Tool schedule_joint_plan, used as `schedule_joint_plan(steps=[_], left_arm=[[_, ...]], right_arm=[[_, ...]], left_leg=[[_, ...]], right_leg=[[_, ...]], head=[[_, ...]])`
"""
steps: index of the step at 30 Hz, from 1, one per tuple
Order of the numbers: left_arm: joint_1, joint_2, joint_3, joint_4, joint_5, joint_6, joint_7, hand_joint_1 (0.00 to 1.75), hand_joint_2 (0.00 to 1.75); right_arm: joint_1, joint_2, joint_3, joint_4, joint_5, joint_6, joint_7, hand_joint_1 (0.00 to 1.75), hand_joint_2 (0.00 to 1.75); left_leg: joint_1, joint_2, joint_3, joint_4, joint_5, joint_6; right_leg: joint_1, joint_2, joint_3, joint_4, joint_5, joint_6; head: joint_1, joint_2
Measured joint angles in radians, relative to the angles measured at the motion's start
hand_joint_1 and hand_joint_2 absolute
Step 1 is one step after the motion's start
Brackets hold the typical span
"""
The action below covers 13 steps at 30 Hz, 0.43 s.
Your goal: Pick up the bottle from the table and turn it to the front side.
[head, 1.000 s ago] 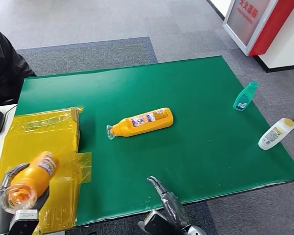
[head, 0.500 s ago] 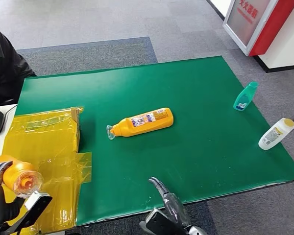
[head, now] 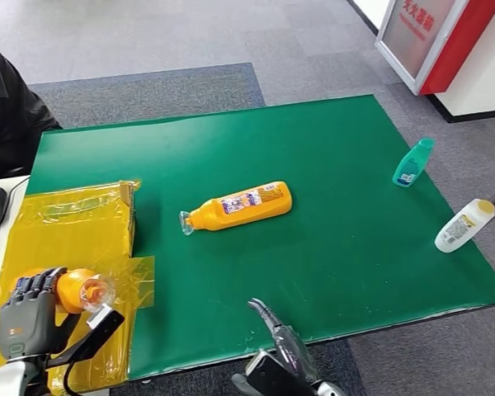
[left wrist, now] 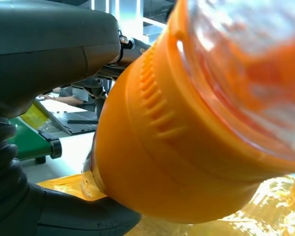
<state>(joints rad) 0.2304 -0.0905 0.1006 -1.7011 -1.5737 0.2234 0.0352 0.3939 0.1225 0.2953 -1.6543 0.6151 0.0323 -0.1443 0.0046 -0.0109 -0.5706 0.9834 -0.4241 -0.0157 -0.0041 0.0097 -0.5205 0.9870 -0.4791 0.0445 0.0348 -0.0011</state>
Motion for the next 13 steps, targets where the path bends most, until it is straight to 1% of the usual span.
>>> schedule_joint_plan(steps=[2,3,4,5,6,7,11,13], left_arm=[[-0.014,0.014,-0.021,0.008,-0.002,-0.023,0.023,1.33,1.75],[-0.019,0.019,-0.030,0.011,-0.003,-0.033,0.031,1.06,1.75],[-0.023,0.023,-0.037,0.013,-0.004,-0.043,0.038,0.68,1.75],[-0.026,0.026,-0.043,0.016,-0.005,-0.051,0.042,0.38,1.75],[-0.029,0.029,-0.048,0.018,-0.006,-0.061,0.047,0.11,1.75],[-0.032,0.030,-0.055,0.020,-0.006,-0.076,0.053,0.00,1.75],[-0.036,0.028,-0.074,0.030,-0.003,-0.172,0.077,0.00,1.75],[-0.031,0.023,-0.075,0.037,-0.003,-0.201,0.080,0.00,1.75]], right_arm=[[-0.005,-0.005,0.008,-0.002,-0.006,0.005,0.008,0.00,1.75],[-0.007,-0.007,0.011,-0.002,-0.008,0.007,0.012,0.00,1.75],[-0.009,-0.010,0.014,-0.002,-0.009,0.009,0.015,0.00,1.75],[-0.010,-0.012,0.017,-0.002,-0.010,0.010,0.017,0.00,1.75],[-0.011,-0.014,0.020,-0.002,-0.012,0.011,0.019,0.00,1.75],[-0.013,-0.017,0.023,-0.002,-0.014,0.012,0.021,0.00,1.75],[-0.022,-0.026,0.038,-0.002,-0.026,0.017,0.033,0.00,1.75],[-0.024,-0.029,0.043,-0.001,-0.029,0.018,0.037,0.00,1.75]], left_leg=[[0.000,0.000,0.001,0.000,0.000,0.000],[0.000,0.000,0.002,0.000,0.000,0.000],[0.000,0.000,0.002,0.000,0.000,0.000],[0.000,0.000,0.003,0.000,0.000,0.000],[0.000,0.000,0.003,0.000,0.000,0.000],[0.000,0.000,0.003,0.000,0.000,0.000],[0.000,0.000,0.003,0.000,0.000,0.000],[0.000,0.000,0.002,0.000,0.001,0.000]], right_leg=[[0.000,0.000,0.001,0.000,0.000,0.000],[0.000,0.000,0.002,0.000,0.000,0.000],[0.000,0.000,0.002,0.000,0.000,0.000],[0.000,0.000,0.003,0.000,0.000,0.000],[0.000,0.000,0.003,0.000,0.000,0.000],[0.000,0.000,0.003,0.000,0.000,0.000],[0.000,0.001,0.003,0.000,0.001,0.000],[0.000,0.001,0.001,0.000,0.001,-0.001]], head=[[0.000,0.000],[0.000,0.000],[0.000,0.000],[0.000,0.000],[0.000,0.000],[0.000,0.000],[0.000,0.000],[0.000,0.000]])
